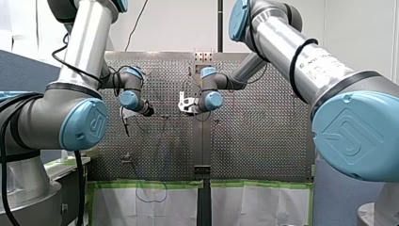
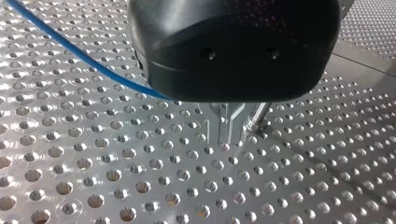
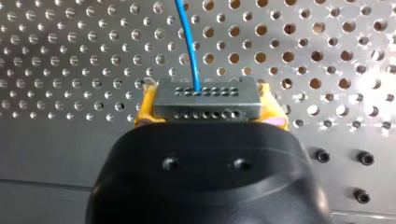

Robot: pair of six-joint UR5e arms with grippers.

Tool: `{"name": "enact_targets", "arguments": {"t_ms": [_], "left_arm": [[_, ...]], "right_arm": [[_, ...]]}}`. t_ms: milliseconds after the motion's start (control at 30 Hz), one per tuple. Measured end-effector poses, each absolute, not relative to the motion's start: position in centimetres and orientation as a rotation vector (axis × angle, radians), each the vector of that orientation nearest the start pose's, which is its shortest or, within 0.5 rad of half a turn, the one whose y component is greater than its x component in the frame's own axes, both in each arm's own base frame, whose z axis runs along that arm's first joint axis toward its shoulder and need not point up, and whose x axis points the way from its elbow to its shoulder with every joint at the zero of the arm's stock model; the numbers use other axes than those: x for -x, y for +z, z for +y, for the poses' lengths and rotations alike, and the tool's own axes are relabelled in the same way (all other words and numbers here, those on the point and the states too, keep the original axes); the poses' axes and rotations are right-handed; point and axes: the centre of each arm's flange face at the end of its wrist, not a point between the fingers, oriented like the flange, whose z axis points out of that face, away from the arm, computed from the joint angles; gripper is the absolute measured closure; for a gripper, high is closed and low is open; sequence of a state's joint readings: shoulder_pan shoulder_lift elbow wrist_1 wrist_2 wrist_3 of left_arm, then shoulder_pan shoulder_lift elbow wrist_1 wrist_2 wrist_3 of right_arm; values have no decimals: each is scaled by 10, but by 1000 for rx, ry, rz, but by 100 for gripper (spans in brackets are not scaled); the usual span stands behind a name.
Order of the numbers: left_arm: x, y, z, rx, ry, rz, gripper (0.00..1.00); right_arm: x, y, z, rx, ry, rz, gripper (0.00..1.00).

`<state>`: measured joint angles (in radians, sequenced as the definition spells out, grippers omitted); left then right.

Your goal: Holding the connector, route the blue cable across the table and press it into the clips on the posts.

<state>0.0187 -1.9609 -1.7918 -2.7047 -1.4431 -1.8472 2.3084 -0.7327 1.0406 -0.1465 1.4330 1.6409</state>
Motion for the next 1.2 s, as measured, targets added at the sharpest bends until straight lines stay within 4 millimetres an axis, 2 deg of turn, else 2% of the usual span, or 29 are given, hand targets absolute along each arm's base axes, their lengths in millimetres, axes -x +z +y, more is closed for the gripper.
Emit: {"name": "enact_targets", "arguments": {"t_ms": [33, 67, 100, 133, 167, 233, 467, 767, 1033, 1200], "left_arm": [[-565, 215, -135, 163, -287, 1748, 44], [-565, 214, -134, 163, -276, 1750, 44], [-564, 213, -133, 162, -265, 1753, 32], [-563, 212, -132, 161, -251, 1759, 15], [-561, 211, -132, 161, -241, 1765, 4], [-558, 207, -131, 160, -218, 1779, 0], [-547, 198, -130, 145, -132, 1823, 0], [-532, 187, -129, 100, -47, 1870, 0], [-507, 199, -135, 43, 14, 1867, 0], [-500, 207, -139, 37, 4, 1854, 0]], "right_arm": [[-627, 214, -472, 2528, -2226, 1049, 100], [-627, 214, -472, 2528, -2225, 1050, 100], [-627, 214, -472, 2527, -2225, 1053, 100], [-627, 213, -472, 2525, -2225, 1055, 100], [-627, 213, -472, 2522, -2225, 1058, 100], [-627, 213, -473, 2514, -2225, 1066, 100], [-625, 210, -474, 2512, -2214, 1079, 100], [-623, 177, -475, 2563, -2120, 1102, 100], [-620, 175, -479, 2571, -2115, 1111, 100], [-619, 175, -480, 2576, -2115, 1112, 100]]}}
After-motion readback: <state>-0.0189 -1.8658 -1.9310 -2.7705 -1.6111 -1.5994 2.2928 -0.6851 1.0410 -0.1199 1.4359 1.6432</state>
